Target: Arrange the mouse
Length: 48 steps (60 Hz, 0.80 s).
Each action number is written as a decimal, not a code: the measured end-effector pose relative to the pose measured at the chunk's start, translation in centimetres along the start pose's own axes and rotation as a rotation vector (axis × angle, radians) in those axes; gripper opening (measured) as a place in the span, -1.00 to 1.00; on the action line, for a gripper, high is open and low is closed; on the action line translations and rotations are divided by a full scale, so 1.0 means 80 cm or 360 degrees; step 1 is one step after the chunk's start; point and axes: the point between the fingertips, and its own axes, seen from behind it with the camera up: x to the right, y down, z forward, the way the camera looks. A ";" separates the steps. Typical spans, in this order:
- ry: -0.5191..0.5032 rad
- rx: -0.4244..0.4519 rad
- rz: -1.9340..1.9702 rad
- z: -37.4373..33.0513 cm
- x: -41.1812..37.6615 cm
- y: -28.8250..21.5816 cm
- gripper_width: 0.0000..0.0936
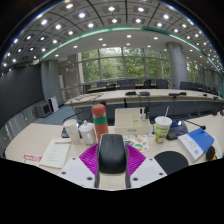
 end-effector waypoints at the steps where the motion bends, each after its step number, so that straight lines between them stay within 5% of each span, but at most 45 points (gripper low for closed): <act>1: 0.0016 0.0010 0.0005 0.000 0.014 -0.007 -0.27; 10: 0.0210 0.0023 -0.0083 0.015 0.147 -0.022 -0.27; 21: 0.0339 -0.0163 -0.0080 0.048 0.262 0.060 -0.27; 42: 0.0369 -0.0408 0.0033 0.078 0.316 0.180 -0.26; 48: 0.0363 -0.0378 -0.0010 0.077 0.314 0.178 -0.07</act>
